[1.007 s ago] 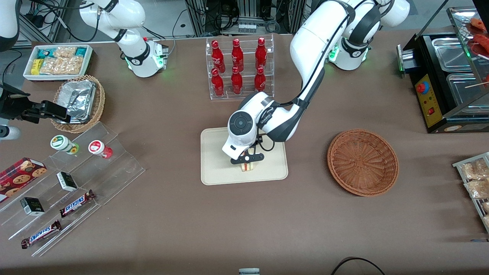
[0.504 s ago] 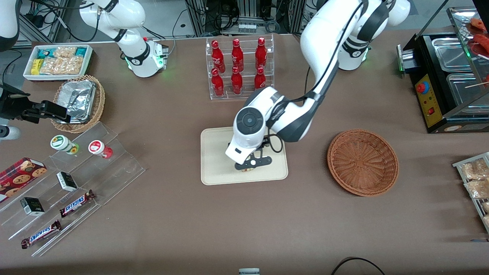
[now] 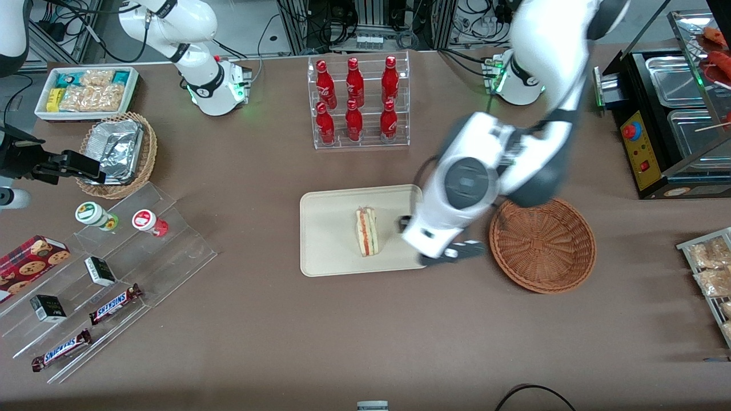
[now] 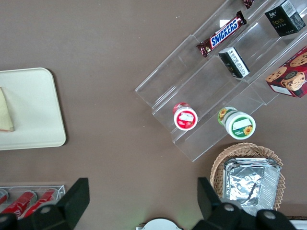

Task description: Place sandwich from basket to tray

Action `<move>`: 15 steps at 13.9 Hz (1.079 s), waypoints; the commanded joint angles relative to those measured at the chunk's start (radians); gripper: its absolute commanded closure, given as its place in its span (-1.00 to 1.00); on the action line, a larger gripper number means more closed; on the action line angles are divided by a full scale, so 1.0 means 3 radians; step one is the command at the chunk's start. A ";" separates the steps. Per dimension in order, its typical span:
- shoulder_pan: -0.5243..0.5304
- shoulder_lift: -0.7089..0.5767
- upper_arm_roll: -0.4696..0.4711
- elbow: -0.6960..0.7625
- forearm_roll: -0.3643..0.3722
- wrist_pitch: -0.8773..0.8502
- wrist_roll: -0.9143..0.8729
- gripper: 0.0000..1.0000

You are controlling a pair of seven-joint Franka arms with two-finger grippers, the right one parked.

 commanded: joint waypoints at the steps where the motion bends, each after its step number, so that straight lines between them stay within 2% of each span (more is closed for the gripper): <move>1: 0.0322 -0.0194 -0.0041 -0.0207 -0.0006 -0.0055 0.0372 -1.00; 5: 0.0834 -0.0614 -0.0041 -0.0636 -0.0017 -0.0065 0.1123 -1.00; 10: 0.1269 -0.1114 -0.0041 -0.1137 -0.0012 -0.0157 0.1819 -1.00; 15: 0.1392 -0.1595 -0.0030 -0.1577 0.0055 -0.0178 0.1928 -1.00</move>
